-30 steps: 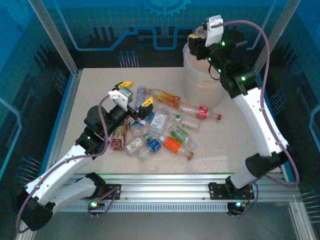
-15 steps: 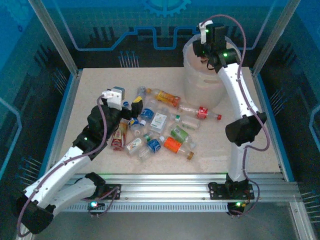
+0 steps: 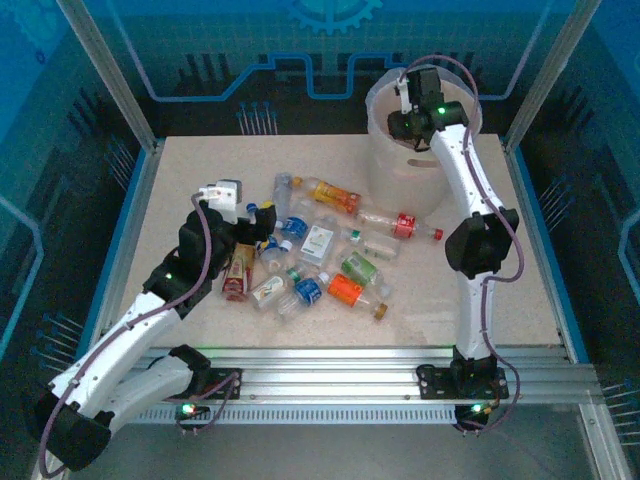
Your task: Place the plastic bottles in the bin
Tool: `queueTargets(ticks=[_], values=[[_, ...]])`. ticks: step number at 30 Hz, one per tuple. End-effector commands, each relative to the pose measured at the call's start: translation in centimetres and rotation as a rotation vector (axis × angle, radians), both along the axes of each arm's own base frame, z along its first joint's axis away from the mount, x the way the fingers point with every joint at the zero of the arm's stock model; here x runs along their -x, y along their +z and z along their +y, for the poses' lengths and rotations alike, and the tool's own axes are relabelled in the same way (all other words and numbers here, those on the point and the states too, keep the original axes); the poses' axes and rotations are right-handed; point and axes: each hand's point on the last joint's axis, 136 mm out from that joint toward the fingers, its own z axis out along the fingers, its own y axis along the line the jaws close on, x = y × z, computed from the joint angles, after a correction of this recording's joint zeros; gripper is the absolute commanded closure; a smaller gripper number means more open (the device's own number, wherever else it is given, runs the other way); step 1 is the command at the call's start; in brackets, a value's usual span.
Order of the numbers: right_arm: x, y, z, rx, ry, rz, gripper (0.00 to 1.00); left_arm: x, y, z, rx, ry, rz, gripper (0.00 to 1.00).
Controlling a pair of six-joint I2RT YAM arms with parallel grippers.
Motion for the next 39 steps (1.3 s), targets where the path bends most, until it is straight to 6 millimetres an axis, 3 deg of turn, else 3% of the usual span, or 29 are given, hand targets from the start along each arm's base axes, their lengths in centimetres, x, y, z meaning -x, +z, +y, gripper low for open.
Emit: queueTargets(ticks=[1,13,22,27,34,36,39], values=[[0.1,-2.0,-0.6,-0.033,-0.007,0.063,0.52,0.3,-0.7,1.2,0.007,0.051,0.027,0.01],[-0.8,-5.2,-1.5,-0.041,-0.018,0.107,0.39,-0.2,-3.5,3.9,-0.006,0.177,0.045,0.01],[-0.8,-5.6,-1.8,-0.052,-0.028,0.108,0.27,-0.8,-4.7,6.4,0.008,0.265,0.045,0.01],[-0.3,-4.2,-1.8,-0.057,-0.016,0.08,0.18,-0.8,-5.4,7.2,-0.02,0.29,0.048,0.01],[0.8,-0.8,-2.1,-0.058,-0.014,0.014,0.09,-0.6,-6.1,7.9,-0.043,0.313,0.047,0.01],[1.2,0.4,-2.3,-0.051,-0.018,-0.01,0.0,-0.7,-6.0,7.9,-0.05,0.312,0.039,0.01],[1.7,1.9,-2.7,-0.044,-0.029,-0.044,0.0,-1.0,-5.9,8.1,-0.055,0.316,0.033,0.01]])
